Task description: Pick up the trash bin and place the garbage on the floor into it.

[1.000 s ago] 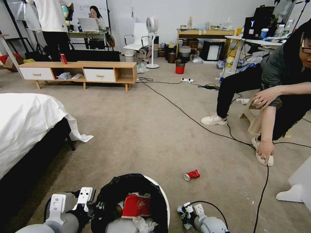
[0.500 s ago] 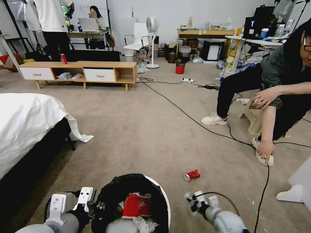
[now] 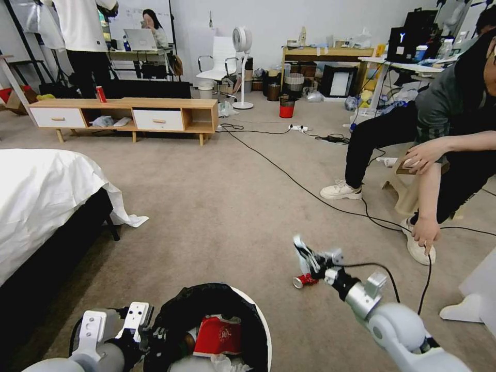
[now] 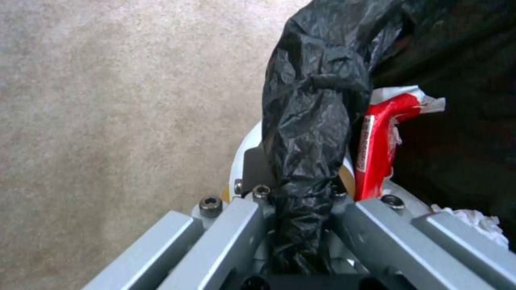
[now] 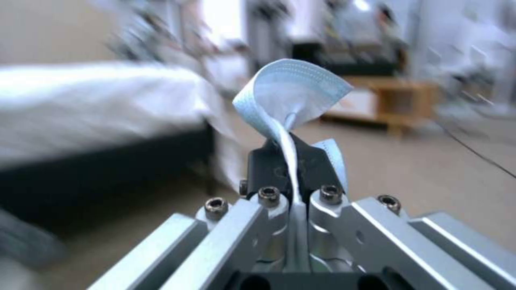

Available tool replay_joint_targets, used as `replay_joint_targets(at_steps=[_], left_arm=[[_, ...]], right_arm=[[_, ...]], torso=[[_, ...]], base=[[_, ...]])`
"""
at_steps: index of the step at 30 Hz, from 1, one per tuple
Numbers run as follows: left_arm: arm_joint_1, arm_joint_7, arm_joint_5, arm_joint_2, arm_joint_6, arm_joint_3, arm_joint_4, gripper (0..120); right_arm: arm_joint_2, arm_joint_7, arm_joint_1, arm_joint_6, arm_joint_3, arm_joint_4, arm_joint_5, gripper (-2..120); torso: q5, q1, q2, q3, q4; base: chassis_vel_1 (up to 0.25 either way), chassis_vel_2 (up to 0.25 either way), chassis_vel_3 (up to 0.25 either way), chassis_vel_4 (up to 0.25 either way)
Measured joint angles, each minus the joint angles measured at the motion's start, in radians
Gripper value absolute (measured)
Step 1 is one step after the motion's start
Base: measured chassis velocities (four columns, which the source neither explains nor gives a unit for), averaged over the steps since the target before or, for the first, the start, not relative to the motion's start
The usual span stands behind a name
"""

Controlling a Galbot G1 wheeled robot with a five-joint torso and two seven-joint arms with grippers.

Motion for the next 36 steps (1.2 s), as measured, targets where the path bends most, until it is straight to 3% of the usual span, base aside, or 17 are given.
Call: replay_joint_targets(at_steps=[3, 10, 23, 36], left_arm=[[0.005, 0.0, -0.002, 0.002, 0.0, 0.01, -0.006, 1], [0.009, -0.007, 0.001, 0.004, 0.0, 0.027, -0.006, 1], [-0.003, -0.008, -0.013, 0.007, 0.0, 0.026, -0.006, 1], [-0.059, 0.008, -0.054, 0.048, 0.0, 0.026, 0.032, 1]], right_arm=[[-0.084, -0.062, 0.032, 0.067, -0.048, 0.115, 0.143, 0], [-0.143, -0.121, 0.147, 0.102, -0.161, 0.196, 0.262, 0], [-0.087, -0.256, 0.455, 0.102, -0.474, 0.195, 0.389, 0], [-0.038, -0.437, 0.577, 0.112, -0.607, 0.107, 0.495, 0]], torso=[[-0.0001, 0.0, 0.0, 0.0, -0.0004], [-0.0002, 0.0, 0.0, 0.0, -0.0005], [-0.0003, 0.0, 0.0, 0.0, 0.0001], [0.0, 0.0, 0.0, 0.0, -0.0002]], base=[[0.0, 0.0, 0.0, 0.0], [0.0, 0.0, 0.0, 0.0], [0.0, 0.0, 0.0, 0.0], [0.0, 0.0, 0.0, 0.0]])
